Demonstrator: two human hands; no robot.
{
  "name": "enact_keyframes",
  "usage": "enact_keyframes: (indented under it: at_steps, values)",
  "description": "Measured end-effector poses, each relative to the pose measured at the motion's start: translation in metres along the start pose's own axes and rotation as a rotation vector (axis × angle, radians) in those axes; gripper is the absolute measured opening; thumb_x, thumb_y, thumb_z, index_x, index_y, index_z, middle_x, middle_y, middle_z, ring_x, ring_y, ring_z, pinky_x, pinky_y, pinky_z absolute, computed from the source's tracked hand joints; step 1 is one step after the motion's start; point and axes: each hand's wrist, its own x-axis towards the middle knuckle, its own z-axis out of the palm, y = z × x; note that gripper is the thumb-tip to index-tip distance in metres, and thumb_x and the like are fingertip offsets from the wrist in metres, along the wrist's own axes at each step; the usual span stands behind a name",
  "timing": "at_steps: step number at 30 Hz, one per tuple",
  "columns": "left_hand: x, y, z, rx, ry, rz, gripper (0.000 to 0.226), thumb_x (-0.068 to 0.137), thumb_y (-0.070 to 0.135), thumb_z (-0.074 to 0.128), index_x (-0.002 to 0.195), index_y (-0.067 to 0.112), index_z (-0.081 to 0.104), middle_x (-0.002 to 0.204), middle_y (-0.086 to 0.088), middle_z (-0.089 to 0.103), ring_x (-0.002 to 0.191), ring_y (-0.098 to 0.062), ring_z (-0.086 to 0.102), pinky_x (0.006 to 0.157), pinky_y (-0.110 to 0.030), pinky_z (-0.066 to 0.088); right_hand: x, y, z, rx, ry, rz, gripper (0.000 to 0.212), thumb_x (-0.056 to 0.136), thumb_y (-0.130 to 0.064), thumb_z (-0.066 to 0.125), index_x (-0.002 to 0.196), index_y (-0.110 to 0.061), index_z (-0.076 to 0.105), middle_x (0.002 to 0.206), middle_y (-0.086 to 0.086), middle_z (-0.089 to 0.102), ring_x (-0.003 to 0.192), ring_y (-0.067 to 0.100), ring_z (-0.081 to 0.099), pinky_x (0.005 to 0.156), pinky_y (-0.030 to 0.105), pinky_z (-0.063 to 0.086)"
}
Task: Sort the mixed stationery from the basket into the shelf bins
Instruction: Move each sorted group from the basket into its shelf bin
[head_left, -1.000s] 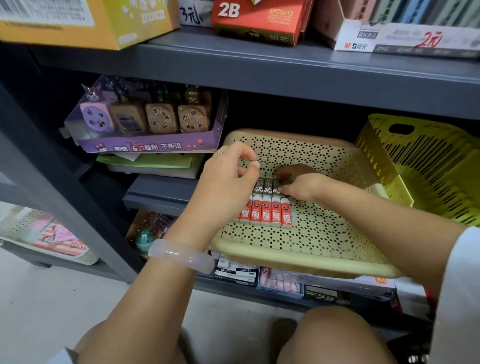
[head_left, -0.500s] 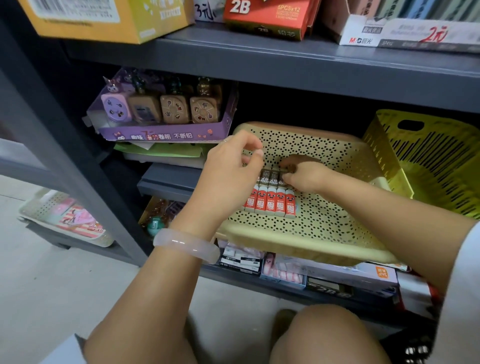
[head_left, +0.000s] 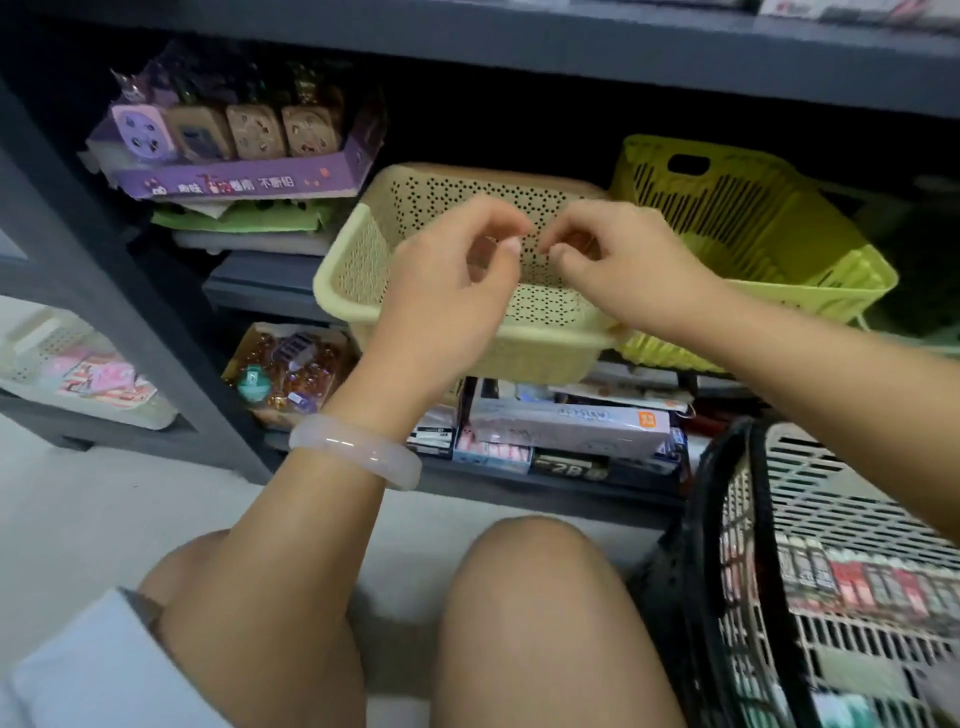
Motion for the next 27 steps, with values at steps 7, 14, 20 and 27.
enact_keyframes:
  at_steps: [7, 14, 20, 27]
  values:
    - [-0.033, 0.017, 0.049, -0.047, -0.495, 0.056, 0.016, 0.090, 0.008, 0.053, 0.099, 0.015, 0.065, 0.091, 0.007, 0.063, 0.089, -0.006, 0.059, 0.081, -0.019, 0.047, -0.079, 0.047, -0.032, -0.403, -0.384, 0.224, 0.027, 0.086, -0.040, 0.040, 0.072, -0.019, 0.050, 0.072, 0.003, 0.055, 0.075, 0.026, 0.055, 0.061, 0.028, 0.035]
    - [-0.037, 0.008, 0.056, 0.070, -0.702, -0.013, 0.018, 0.093, 0.015, 0.051, 0.105, 0.016, 0.064, 0.103, 0.002, 0.066, 0.094, -0.005, 0.058, 0.080, -0.014, 0.043, -0.090, 0.061, -0.027, -0.627, -0.696, 0.427, 0.029, 0.095, -0.042, 0.037, 0.098, -0.014, 0.043, 0.072, 0.003, 0.051, 0.044, 0.018, 0.060, 0.058, 0.025, 0.045]
    - [-0.037, 0.006, 0.050, 0.113, -0.728, -0.005, 0.021, 0.094, 0.018, 0.050, 0.109, 0.019, 0.064, 0.106, 0.006, 0.065, 0.097, -0.004, 0.057, 0.079, -0.009, 0.041, -0.087, 0.062, -0.032, -0.228, -0.737, 0.658, 0.025, 0.094, -0.020, 0.037, 0.099, -0.001, 0.052, 0.083, 0.019, 0.067, 0.056, 0.027, 0.069, 0.041, 0.023, 0.046]
    - [-0.055, 0.016, 0.047, 0.154, -0.779, 0.186, 0.020, 0.091, 0.019, 0.054, 0.104, 0.014, 0.070, 0.105, -0.001, 0.066, 0.099, -0.013, 0.057, 0.092, -0.033, 0.041, -0.084, 0.044, -0.021, 0.340, -0.639, 0.773, 0.015, 0.096, -0.009, 0.037, 0.096, 0.000, 0.050, 0.079, 0.029, 0.068, 0.060, 0.024, 0.067, 0.058, 0.023, 0.057]
